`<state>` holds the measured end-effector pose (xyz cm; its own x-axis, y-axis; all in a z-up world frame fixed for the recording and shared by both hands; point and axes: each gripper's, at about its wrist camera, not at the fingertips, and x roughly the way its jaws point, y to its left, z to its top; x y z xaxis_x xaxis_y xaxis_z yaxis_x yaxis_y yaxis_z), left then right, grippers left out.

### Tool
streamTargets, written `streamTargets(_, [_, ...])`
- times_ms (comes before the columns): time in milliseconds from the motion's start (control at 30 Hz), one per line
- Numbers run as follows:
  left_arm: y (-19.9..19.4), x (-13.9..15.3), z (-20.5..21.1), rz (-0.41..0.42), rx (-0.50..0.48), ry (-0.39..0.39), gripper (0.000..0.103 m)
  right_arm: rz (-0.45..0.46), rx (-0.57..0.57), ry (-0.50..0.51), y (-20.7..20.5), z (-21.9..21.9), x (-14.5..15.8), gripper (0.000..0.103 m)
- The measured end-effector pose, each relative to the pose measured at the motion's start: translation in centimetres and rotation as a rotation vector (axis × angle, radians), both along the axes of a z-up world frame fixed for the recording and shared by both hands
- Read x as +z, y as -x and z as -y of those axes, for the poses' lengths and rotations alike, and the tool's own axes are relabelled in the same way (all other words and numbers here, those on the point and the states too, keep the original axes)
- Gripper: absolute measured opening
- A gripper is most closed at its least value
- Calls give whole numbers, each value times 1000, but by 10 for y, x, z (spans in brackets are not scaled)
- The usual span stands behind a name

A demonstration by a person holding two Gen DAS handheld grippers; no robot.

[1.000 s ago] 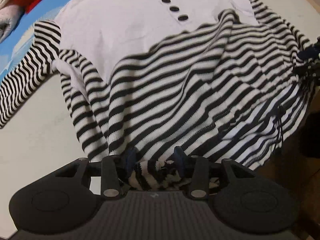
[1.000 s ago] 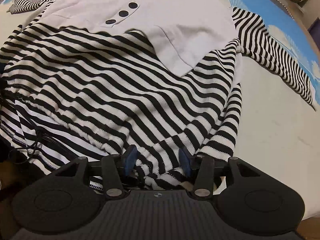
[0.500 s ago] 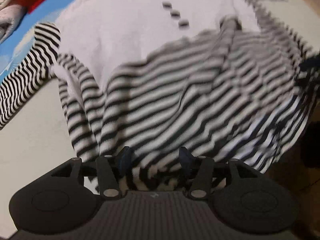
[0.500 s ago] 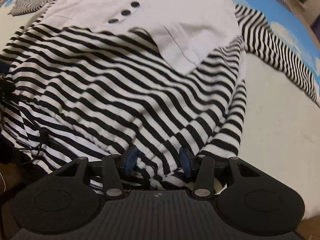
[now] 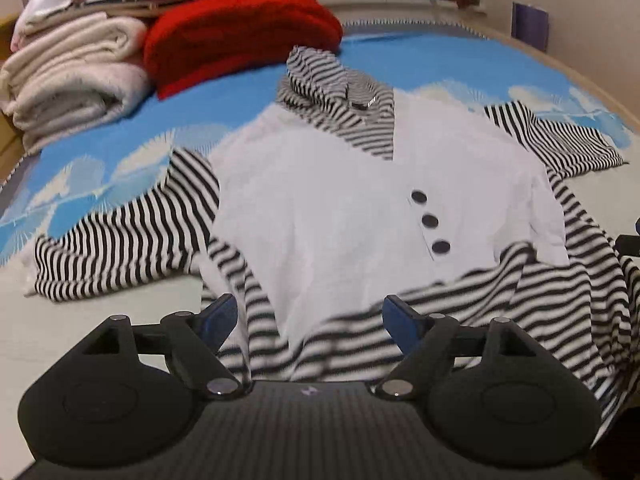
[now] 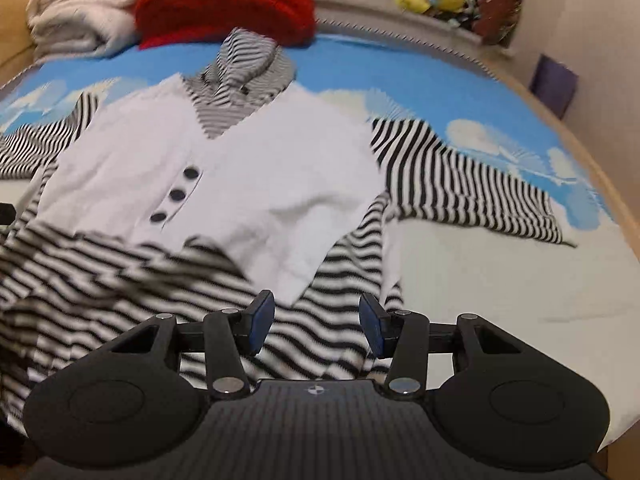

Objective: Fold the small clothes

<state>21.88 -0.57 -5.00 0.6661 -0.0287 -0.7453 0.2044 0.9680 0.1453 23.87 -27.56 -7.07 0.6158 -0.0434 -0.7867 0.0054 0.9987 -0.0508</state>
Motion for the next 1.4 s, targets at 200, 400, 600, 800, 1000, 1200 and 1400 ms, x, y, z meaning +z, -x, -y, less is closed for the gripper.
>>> streamTargets(200, [-7,6,-7,65,59,1,84,98,-36,-32,-7,-2,8,44])
streamTargets(400, [-16,7,-24,91,117,21,84,132,-65,-42,-20,-7,10,33])
streamTargets(600, [-38,10,-54,68,203,113,93,167,-108,-35,-33,-8,23,35])
streamTargets(800, [-54,15,-84,121,343,104,93,202,-204,-108,-86,-12,50,40])
streamTargets(1000, [-73,15,-128,120,447,132,93,243,-157,-221,-142,-34,51,47])
streamTargets(1200, [-106,-3,-191,80,551,53,79,80,-160,-255,-162,-56,8,47])
streamTargets(1400, [-126,-19,-275,56,745,90,61,152,-20,-234,-182,-71,12,20])
